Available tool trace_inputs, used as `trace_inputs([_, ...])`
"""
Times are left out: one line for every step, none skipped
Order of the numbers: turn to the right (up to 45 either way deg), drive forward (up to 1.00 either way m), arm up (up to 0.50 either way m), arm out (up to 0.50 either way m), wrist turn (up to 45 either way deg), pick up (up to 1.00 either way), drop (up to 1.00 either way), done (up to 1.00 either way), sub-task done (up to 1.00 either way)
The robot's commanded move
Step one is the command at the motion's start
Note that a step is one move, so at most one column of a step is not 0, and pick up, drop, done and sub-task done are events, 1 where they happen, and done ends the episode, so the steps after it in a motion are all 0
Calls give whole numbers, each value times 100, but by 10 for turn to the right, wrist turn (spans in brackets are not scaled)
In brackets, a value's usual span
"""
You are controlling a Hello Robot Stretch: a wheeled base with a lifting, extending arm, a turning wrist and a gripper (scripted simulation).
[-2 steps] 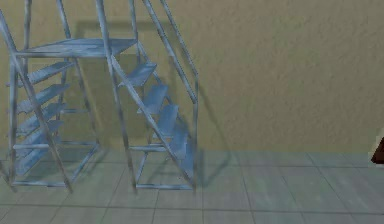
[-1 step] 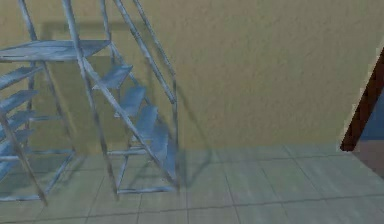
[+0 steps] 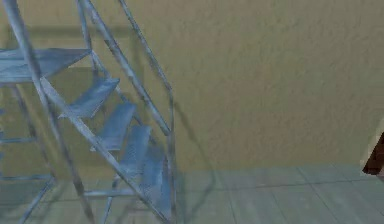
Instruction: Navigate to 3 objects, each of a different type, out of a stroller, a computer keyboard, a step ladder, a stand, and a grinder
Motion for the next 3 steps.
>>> trace_inputs([-390,0,0,0,0,0,0,0,0])
trace_inputs([0,0,0,0,0,0,0,0,100])
trace_inputs([450,0,0,0,0,0,0,0,0])
